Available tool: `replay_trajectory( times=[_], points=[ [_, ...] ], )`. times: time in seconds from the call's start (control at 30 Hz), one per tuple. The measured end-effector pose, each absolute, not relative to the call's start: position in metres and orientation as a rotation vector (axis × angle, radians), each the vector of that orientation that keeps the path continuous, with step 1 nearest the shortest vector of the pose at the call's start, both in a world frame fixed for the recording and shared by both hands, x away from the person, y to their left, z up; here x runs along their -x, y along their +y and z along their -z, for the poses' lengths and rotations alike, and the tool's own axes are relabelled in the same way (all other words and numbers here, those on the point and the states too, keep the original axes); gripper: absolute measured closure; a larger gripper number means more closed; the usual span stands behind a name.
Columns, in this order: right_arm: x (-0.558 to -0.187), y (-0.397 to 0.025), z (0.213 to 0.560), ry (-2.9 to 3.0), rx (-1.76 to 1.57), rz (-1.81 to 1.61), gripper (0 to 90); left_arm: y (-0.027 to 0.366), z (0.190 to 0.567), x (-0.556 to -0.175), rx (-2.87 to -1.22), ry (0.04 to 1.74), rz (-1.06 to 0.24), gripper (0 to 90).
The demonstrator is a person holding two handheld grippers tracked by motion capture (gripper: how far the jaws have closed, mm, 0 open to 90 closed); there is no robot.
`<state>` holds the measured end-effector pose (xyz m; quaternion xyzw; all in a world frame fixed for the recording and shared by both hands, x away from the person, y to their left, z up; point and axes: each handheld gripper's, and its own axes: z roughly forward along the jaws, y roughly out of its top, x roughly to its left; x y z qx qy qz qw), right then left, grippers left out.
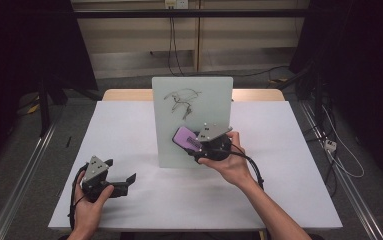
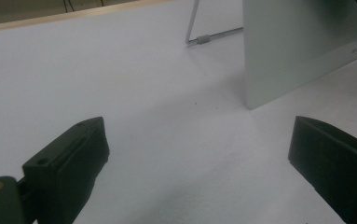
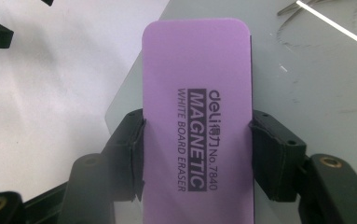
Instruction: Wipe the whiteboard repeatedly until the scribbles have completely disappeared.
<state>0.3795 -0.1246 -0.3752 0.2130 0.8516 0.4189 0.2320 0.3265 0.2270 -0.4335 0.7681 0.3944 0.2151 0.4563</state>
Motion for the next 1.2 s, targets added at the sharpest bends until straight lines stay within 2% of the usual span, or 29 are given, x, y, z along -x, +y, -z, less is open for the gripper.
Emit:
replay_trajectory(
  times=[0.17, 0.6, 0.9, 1.2],
  points=[
    [-0.38, -0.128, 0.369, 2.311, -0.588, -1.155, 41.7, 0.227, 0.434, -0.326, -1.895, 0.974, -0.529, 4.7],
    [-0.391, -0.165, 0.32, 2.16, -0.659, -1.171, 41.7, 0.228, 0.433, -0.326, -1.897, 0.972, -0.529, 4.7],
    [-0.401, -0.169, 0.292, 2.084, -0.673, -1.205, 41.7, 0.228, 0.433, -0.325, -1.896, 0.971, -0.533, 4.7],
    [-0.402, -0.153, 0.298, 2.12, -0.661, -1.199, 41.7, 0.228, 0.433, -0.325, -1.893, 0.973, -0.538, 4.7]
  ],
)
